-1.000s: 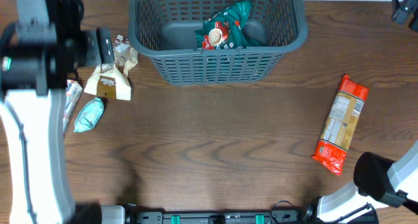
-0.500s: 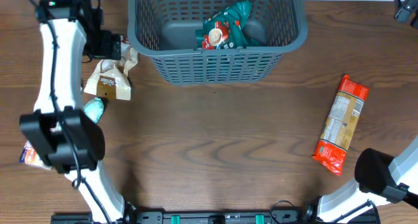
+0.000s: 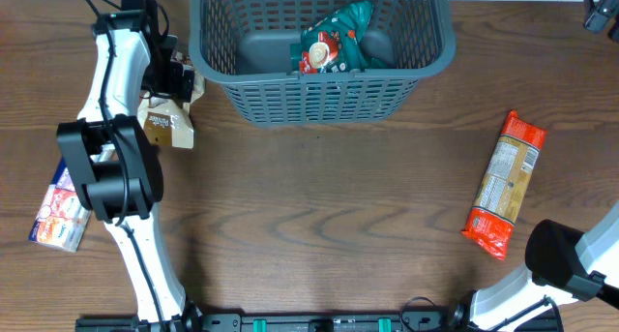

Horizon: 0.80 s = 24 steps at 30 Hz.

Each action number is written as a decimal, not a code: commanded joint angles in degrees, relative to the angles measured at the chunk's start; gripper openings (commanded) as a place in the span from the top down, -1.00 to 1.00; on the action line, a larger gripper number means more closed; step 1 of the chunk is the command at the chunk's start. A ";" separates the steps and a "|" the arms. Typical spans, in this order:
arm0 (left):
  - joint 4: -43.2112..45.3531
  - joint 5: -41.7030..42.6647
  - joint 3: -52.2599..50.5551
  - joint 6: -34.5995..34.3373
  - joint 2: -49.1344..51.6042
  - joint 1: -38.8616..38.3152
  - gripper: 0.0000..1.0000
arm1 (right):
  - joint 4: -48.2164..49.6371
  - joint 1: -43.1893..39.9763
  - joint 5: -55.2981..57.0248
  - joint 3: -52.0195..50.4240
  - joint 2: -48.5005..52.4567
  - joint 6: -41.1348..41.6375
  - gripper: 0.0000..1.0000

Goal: Pack container
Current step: 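Move the left gripper to the beige paper bag and grasp it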

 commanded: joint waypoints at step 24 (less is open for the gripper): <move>3.61 1.05 0.50 3.10 6.69 0.00 0.43 | -2.95 -0.57 3.21 -0.07 0.04 0.37 -0.99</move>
